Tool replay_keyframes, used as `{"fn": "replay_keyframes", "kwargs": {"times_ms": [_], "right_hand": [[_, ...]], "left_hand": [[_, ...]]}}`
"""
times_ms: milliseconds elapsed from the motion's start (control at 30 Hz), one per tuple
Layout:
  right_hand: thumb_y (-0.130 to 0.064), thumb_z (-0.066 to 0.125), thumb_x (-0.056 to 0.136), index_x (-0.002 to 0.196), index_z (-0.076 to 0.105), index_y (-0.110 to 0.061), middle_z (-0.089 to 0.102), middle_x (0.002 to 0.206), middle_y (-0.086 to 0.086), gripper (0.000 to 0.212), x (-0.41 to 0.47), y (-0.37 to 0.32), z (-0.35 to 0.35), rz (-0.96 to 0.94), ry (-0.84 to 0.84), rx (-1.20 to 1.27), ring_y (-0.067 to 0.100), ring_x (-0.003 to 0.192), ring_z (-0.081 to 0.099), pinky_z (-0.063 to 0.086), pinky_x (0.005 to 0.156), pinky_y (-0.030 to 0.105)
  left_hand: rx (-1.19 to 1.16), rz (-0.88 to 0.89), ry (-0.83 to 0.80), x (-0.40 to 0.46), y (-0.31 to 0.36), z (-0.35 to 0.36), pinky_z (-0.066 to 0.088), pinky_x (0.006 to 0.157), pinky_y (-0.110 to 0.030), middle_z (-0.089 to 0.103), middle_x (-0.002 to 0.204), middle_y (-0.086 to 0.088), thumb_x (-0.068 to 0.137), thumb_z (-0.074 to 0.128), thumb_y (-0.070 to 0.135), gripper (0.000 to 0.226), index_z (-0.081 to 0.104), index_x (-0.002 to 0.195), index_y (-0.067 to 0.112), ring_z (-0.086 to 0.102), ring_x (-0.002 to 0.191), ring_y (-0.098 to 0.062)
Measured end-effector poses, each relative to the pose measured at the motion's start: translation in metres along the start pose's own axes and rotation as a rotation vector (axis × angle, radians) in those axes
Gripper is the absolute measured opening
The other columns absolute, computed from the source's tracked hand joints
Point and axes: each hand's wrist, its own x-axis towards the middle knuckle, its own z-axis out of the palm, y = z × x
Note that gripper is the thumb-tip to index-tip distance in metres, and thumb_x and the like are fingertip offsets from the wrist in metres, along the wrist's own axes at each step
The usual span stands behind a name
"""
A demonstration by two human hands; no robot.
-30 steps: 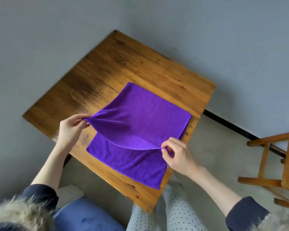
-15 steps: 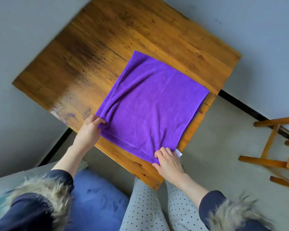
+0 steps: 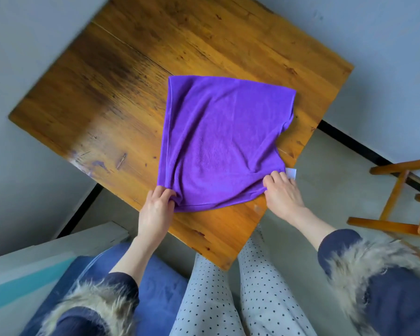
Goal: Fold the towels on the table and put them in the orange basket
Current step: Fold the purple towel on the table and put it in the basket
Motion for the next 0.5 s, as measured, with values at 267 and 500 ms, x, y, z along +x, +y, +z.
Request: {"fn": "replay_keyframes", "kwargs": {"times_ms": [267,500], "right_hand": [[0.004,0.069,0.072,0.076,0.055,-0.001,0.054,0.072,0.017,0.015,-0.023,0.028,-0.009,-0.098,0.166,0.126,0.037,0.067,0.058,0.048,0.059,0.043],[0.019,0.069,0.063,0.081,0.064,-0.003,0.055,0.080,0.017,0.029,-0.031,0.050,-0.022,-0.366,0.242,0.151,0.032,0.061,0.057,0.046,0.043,0.033]], "left_hand": [[0.236,0.176,0.061,-0.014,-0.003,0.000,0.040,0.048,-0.038,0.047,0.059,-0.010,0.061,0.065,-0.020,0.031,0.047,0.066,0.005,0.048,0.061,-0.029],[0.263,0.266,0.007,-0.021,-0.013,0.001,0.050,0.054,-0.035,0.065,0.083,-0.013,0.057,0.073,-0.018,0.037,0.073,0.084,0.007,0.059,0.069,-0.032]]}}
